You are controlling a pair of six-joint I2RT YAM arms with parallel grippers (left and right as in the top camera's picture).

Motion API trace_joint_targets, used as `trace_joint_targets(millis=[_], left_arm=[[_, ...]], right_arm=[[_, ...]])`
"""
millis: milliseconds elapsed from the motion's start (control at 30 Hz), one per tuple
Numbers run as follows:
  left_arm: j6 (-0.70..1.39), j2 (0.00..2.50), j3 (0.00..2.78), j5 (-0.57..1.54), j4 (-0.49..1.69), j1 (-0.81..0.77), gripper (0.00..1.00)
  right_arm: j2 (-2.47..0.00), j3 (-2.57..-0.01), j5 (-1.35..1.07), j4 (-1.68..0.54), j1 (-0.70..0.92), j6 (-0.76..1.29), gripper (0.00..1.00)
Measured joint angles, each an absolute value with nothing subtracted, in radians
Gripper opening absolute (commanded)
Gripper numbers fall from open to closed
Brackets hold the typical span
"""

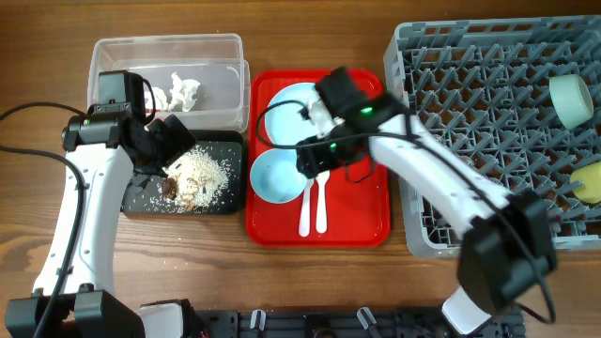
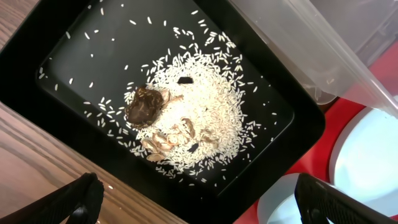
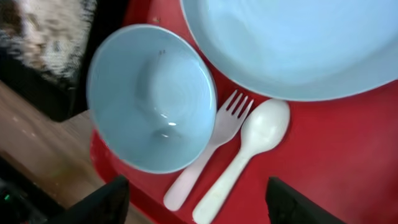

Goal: Sort waste into correct bins and load items into the dishwasher rack
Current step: 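Grasp the light blue bowl rim with the right gripper, then carry the light blue bowl into the grey rack and release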

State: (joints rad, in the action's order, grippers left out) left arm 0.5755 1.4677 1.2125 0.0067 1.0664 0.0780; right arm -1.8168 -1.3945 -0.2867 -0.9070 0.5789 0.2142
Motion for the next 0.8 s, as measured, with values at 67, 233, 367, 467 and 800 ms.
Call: trace_joint_targets(millis=[67,233,367,467,800], left_arm=[[0.576,1.468,1.213,0.009,1.066,0.078,1.00],[0.582,1.468,1.213,0.009,1.066,0.078,1.00],[0.582,1.468,1.213,0.009,1.066,0.078,1.00],[0.582,1.468,1.213,0.009,1.066,0.078,1.00],[0.582,1.468,1.213,0.010,1.063,0.078,1.00]], right_arm=[[-1.878,-1.394,-0.260,-0.890,0.607,0.284,0.47],[-1.990,-1.391,-0.232,-0.831,0.617,0.393,0.14],[-2.001,-1.388,-0.227,-0.825,0.617,0.432,0.05],[-2.001,-1.388,-0.227,-0.834,0.613,0.432,0.04],[-1.546,-1.529,0.200,-0.721,0.212,0.096,0.04]])
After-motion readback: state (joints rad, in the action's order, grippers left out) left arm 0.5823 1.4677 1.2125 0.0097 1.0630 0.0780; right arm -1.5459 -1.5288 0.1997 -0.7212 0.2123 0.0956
